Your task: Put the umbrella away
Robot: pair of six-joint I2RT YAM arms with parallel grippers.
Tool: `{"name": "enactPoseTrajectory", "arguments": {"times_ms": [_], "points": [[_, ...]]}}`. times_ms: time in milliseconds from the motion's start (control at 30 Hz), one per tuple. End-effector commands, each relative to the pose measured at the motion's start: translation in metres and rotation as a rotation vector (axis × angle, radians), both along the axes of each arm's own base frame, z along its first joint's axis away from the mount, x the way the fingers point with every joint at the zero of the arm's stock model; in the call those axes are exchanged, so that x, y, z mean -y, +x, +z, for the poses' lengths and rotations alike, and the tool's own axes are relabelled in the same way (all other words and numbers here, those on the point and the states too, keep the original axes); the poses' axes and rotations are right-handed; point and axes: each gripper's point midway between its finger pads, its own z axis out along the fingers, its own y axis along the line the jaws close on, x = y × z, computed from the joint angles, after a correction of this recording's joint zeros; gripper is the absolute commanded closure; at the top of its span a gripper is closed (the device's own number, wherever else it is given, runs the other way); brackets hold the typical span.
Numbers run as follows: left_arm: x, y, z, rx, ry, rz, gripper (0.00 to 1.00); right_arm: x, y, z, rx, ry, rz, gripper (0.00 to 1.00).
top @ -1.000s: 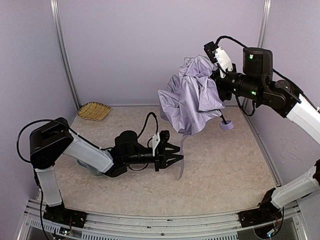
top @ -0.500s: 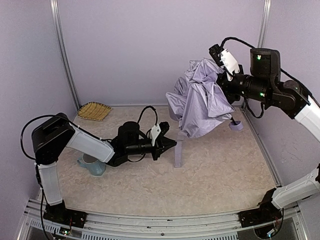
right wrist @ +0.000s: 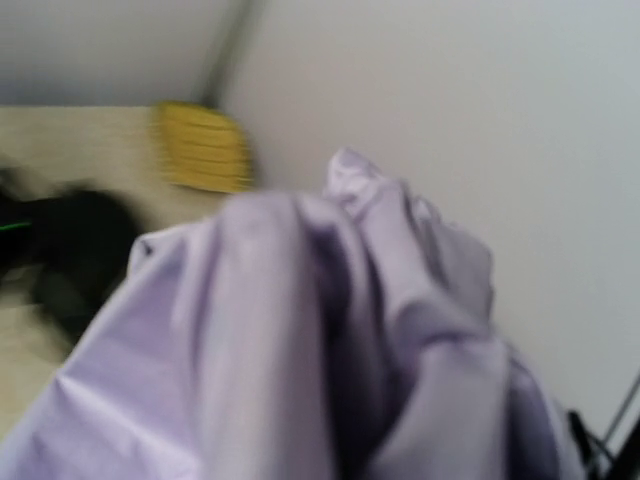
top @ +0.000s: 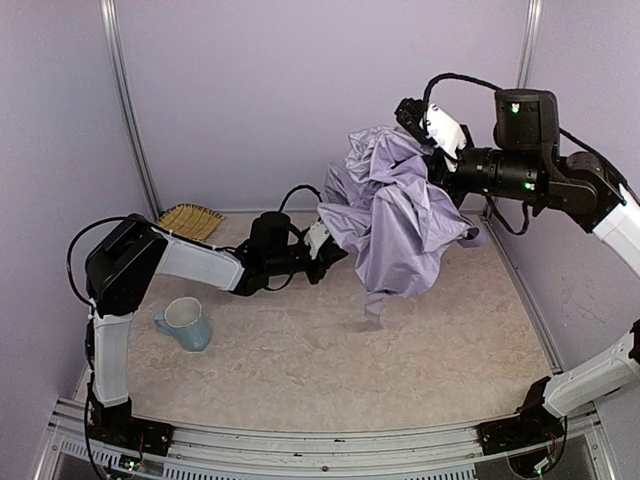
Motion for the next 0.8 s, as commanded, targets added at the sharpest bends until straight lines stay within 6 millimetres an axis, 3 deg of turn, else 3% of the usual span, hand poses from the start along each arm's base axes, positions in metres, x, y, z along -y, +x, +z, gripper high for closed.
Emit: {"name": "enactPoseTrajectory", "arguments": {"times_ms": [0, 67, 167, 267, 400, 500, 533, 633, 767], "points": [[-0.003, 0.047, 0.001, 0.133, 0.096, 0.092, 1.00, -0.054, -0.047, -0.033, 0.018, -0.126, 0.218, 1.00], [-0.003, 0.052, -0.004, 0.114, 0.088, 0.085, 1.00, -0.061, -0.042, -0.060, 0.017, -0.192, 0.130, 1.00], [-0.011, 0.038, -0.010, 0.060, 0.057, 0.039, 1.00, -0.060, -0.028, -0.080, -0.022, -0.170, 0.024, 1.00], [-0.030, 0.020, -0.006, 0.033, -0.024, 0.026, 1.00, -0.054, -0.013, -0.071, 0.041, -0.106, -0.060, 1.00], [-0.055, 0.017, -0.005, -0.113, -0.101, 0.011, 0.97, -0.038, 0.021, -0.039, 0.073, -0.017, -0.144, 1.00], [-0.073, 0.006, 0.006, -0.166, -0.173, 0.004, 0.74, -0.029, 0.034, -0.008, 0.118, 0.027, -0.175, 1.00], [-0.078, -0.003, 0.014, -0.157, -0.203, -0.013, 0.60, -0.028, 0.034, 0.001, 0.133, 0.039, -0.176, 1.00], [-0.084, -0.056, 0.028, -0.158, -0.281, -0.169, 0.28, -0.024, 0.033, 0.030, 0.169, 0.080, -0.180, 1.00], [-0.076, -0.115, 0.042, -0.159, -0.343, -0.397, 0.13, -0.022, 0.029, 0.054, 0.211, 0.118, -0.164, 1.00]]}}
